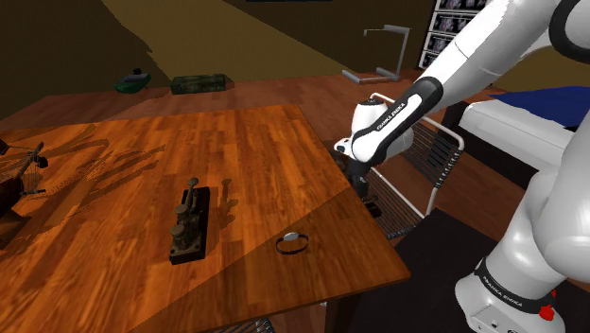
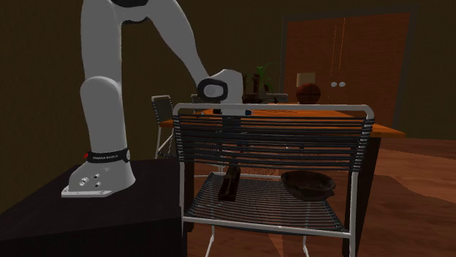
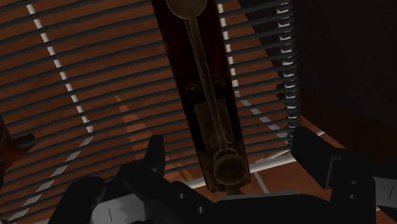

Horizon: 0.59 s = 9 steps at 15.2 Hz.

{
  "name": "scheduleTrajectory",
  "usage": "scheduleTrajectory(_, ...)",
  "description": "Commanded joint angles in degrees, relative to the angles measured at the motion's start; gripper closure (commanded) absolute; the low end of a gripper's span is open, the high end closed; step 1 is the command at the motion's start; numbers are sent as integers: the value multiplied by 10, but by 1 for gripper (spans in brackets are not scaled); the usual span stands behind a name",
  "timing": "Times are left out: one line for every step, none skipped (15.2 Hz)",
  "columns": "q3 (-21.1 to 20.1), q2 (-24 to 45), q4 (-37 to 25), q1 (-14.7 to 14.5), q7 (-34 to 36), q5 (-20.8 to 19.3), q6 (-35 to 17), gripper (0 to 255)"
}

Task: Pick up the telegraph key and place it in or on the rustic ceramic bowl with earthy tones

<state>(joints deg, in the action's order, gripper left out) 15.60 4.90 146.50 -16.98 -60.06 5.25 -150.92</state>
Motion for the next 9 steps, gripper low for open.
scheduleTrajectory(-13,44,-10,1,-56,32,-25,0)
scheduleTrajectory(-19,54,-13,3,-67,38,-30,0)
scheduleTrajectory(-22,63,-14,6,-71,44,-38,0)
scheduleTrajectory(-25,71,-14,7,-76,50,-46,0)
scheduleTrajectory(-28,80,-15,9,-80,56,-53,0)
scheduleTrajectory(-32,89,-16,11,-85,63,-60,0)
scheduleTrajectory(-35,97,-17,13,-89,69,-68,0)
scheduleTrajectory(-39,106,-19,16,-94,75,-75,0)
scheduleTrajectory(-43,115,-20,18,-98,81,-82,0)
